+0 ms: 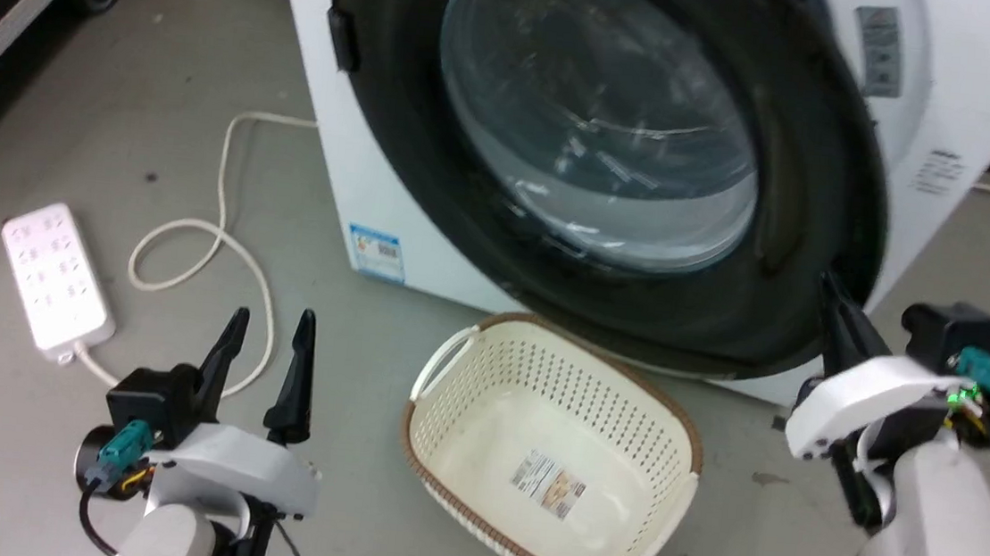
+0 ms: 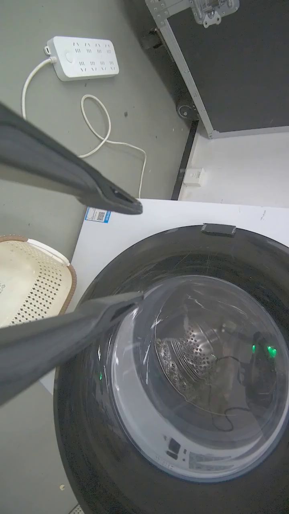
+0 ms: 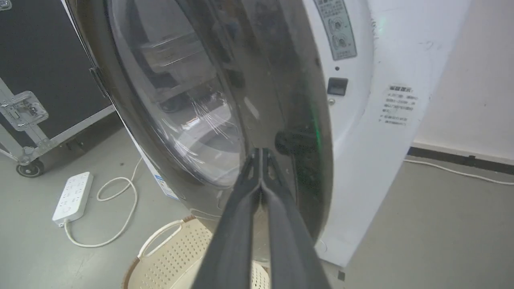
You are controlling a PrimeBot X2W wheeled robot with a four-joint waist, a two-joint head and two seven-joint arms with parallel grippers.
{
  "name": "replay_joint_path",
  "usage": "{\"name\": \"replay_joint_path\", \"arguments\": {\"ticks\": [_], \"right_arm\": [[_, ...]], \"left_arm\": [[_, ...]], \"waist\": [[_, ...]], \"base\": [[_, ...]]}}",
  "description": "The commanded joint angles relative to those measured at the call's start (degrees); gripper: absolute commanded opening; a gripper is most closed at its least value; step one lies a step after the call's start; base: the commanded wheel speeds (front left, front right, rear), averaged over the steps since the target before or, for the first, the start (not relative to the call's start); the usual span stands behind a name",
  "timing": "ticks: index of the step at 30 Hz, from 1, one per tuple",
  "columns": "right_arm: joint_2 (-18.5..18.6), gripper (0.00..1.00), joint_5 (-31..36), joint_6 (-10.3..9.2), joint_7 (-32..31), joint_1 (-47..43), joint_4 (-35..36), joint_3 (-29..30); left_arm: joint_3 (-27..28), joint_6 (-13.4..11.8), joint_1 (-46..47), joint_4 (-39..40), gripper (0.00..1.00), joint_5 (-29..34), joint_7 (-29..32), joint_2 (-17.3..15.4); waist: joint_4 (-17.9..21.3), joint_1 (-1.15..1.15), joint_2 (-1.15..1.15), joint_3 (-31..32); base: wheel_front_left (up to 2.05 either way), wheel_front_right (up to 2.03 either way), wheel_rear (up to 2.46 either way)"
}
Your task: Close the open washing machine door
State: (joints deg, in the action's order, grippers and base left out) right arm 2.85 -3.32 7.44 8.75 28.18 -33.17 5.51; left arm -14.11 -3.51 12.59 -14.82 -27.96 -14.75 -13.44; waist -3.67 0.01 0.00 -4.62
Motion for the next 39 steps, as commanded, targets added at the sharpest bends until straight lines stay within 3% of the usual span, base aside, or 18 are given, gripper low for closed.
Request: {"name": "replay_joint_path", "arguments": {"ticks": [1, 10, 17, 24, 27, 32, 35, 39], "right_arm": [[0.0, 0.0, 1.1, 0.05, 0.8, 2.7, -2.2, 1.7], [0.0, 0.0, 8.4, 0.05, 2.6, 14.7, -8.0, 12.4], [0.0, 0.0, 13.2, 0.05, 3.5, 23.2, -7.6, 19.9], [0.0, 0.0, 14.2, 0.05, 5.1, 27.2, -6.9, 25.1], [0.0, 0.0, 9.5, 0.05, 6.2, 24.4, -5.3, 23.5], [0.0, 0.0, 2.9, 0.05, 6.2, 14.2, 3.5, 17.4], [0.0, 0.0, 2.1, 0.05, 6.2, 8.6, 7.1, 15.1], [0.0, 0.0, 1.0, 0.05, 6.2, -5.5, 11.0, 9.7]], "left_arm": [[0.1, 0.3, 1.0, 0.2, 1.0, 0.4, -0.2, 0.3], [0.9, 1.5, 4.5, 2.4, 1.0, 2.2, -0.2, 2.1], [2.6, 2.4, 6.6, 4.9, 1.0, 4.0, -0.2, 3.6], [4.7, 4.0, 6.7, 5.3, 1.0, 5.0, -0.2, 5.0], [6.4, 4.9, 5.2, 4.6, 1.0, 6.5, -0.2, 5.4], [8.0, 4.8, 2.9, 3.6, 1.0, 8.2, -0.2, 4.7], [8.3, 4.8, 1.9, 2.7, 1.0, 8.7, -0.2, 4.4], [8.5, 4.5, -0.9, 0.5, 1.0, 9.2, -0.2, 4.0]], "waist": [[-1.4, -0.01, 0.0, -1.8], [-4.0, -0.01, 0.0, -8.5], [-6.0, -0.01, 0.0, -14.2], [-6.2, -0.01, 0.0, -15.3], [-4.2, -0.01, 0.0, -11.2], [-0.2, -0.01, 0.0, -5.0], [1.3, -0.01, 0.0, -2.5], [4.9, -0.01, 0.0, 3.0]], "base": [[0.0, 0.0, 0.0], [0.0, 0.0, 0.0], [0.0, 0.0, 0.0], [0.0, 0.0, 0.0], [0.0, 0.0, 0.0], [0.0, 0.0, 0.0], [0.0, 0.0, 0.0], [0.0, 0.0, 0.0]]}}
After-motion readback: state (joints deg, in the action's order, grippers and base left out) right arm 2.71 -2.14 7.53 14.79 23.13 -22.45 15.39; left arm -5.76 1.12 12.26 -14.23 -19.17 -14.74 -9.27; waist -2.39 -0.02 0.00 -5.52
